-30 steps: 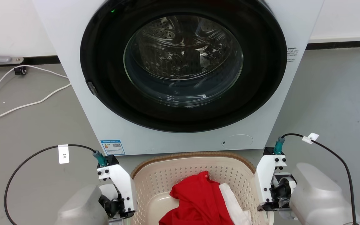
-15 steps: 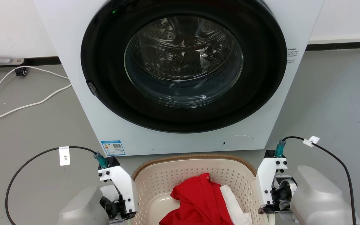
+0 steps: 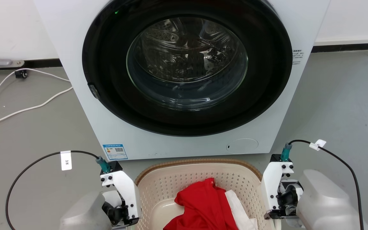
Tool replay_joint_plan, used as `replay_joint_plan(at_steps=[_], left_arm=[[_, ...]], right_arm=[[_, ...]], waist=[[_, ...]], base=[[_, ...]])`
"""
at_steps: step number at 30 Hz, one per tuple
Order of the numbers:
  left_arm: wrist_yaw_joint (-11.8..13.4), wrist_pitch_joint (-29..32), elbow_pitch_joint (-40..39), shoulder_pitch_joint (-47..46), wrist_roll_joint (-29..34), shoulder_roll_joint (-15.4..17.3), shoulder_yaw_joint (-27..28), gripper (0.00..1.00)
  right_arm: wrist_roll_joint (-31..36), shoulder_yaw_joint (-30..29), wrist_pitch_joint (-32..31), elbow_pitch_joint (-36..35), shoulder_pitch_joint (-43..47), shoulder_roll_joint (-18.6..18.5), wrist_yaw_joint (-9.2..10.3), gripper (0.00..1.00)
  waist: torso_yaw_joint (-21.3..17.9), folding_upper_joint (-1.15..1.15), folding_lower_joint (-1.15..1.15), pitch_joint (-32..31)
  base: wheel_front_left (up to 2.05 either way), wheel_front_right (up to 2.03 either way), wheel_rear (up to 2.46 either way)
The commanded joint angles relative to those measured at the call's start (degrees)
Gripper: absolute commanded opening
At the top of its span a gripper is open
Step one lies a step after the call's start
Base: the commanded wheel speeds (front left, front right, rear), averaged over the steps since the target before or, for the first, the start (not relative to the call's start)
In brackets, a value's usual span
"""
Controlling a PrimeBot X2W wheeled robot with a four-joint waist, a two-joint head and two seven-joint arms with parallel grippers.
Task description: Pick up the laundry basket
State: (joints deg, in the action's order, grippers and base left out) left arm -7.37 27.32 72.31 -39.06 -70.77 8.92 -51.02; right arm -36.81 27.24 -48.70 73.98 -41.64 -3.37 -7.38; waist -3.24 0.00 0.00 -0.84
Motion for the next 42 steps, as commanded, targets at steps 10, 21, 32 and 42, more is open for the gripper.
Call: replay_joint_plan(at_steps=[10, 21, 32, 42], left_arm=[[-0.2, -0.5, -0.1, 0.5, -0.7, -0.1, -0.1, 0.00], [-0.2, -0.6, 0.0, 0.8, -1.2, 0.0, -0.1, 0.00], [-0.2, -0.9, 0.2, 0.3, -1.4, -0.1, -0.3, 0.00], [-0.2, -1.3, 0.3, 0.3, -1.8, 0.0, -0.4, 0.00]], right_arm=[[0.0, 0.0, -0.6, -0.2, 0.7, 0.8, -0.20, 0.00], [-0.5, 0.8, -0.6, -0.2, 1.1, 0.8, -0.20, 0.00], [-0.4, 0.5, -0.5, -0.2, 1.0, 0.8, -0.20, 0.00], [-0.4, 0.6, -0.9, -0.2, 0.7, 0.8, -0.20, 0.00]], waist=[[0.0, 0.00, 0.00, 0.2], [0.0, 0.00, 0.00, -0.2], [0.1, 0.00, 0.00, -0.2], [0.0, 0.00, 0.00, -0.2]], base=[[0.00, 0.00, 0.00], [0.00, 0.00, 0.00], [0.00, 0.00, 0.00], [0.00, 0.00, 0.00]])
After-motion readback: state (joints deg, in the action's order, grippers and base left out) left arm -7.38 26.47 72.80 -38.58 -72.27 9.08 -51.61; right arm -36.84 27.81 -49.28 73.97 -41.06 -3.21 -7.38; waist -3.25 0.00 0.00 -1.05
